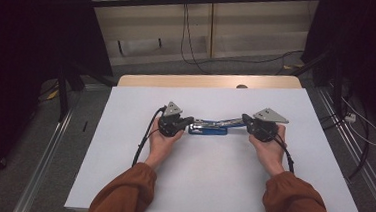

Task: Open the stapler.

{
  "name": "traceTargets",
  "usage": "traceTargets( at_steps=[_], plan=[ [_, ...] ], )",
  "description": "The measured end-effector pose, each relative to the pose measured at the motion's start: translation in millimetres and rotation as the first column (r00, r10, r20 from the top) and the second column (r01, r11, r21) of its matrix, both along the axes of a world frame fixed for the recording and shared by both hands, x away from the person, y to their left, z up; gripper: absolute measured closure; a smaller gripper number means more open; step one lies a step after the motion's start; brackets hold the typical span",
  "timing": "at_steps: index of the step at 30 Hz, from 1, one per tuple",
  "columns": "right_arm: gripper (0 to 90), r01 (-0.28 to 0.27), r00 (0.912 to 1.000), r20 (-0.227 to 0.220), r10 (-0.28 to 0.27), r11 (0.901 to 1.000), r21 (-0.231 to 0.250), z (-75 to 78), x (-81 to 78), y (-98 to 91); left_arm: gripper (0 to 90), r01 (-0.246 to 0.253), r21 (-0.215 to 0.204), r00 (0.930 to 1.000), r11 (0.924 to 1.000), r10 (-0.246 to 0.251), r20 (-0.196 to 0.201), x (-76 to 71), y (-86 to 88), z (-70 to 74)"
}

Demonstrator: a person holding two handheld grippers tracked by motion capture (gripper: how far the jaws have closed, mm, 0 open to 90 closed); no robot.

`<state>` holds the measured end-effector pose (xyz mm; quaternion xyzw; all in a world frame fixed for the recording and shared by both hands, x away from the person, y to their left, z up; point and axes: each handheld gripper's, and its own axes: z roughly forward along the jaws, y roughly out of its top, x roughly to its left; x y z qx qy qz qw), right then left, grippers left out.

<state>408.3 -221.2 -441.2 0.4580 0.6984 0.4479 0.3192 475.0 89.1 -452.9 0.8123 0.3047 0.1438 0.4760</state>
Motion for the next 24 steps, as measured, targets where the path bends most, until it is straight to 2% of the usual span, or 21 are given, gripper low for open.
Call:
traceTargets(
  at_steps=[13, 24],
  plan=[
    [90.0, 0.006, 0.9977, -0.067, -0.006, 1.0, -0.001, -6.0, 0.9, -4.3, 90.0, 0.003, -0.004, 1.0, 1.0, -0.003, -0.007, 0.3, 0.2, 0.1],
    [90.0, -0.008, 0.9977, -0.067, 0.007, 1.0, -0.002, -6.9, 2.5, -4.4, 90.0, -0.006, -0.001, 0.9999, 1.0, 0.006, -0.011, 0.0, -0.5, 0.7]
  ],
)
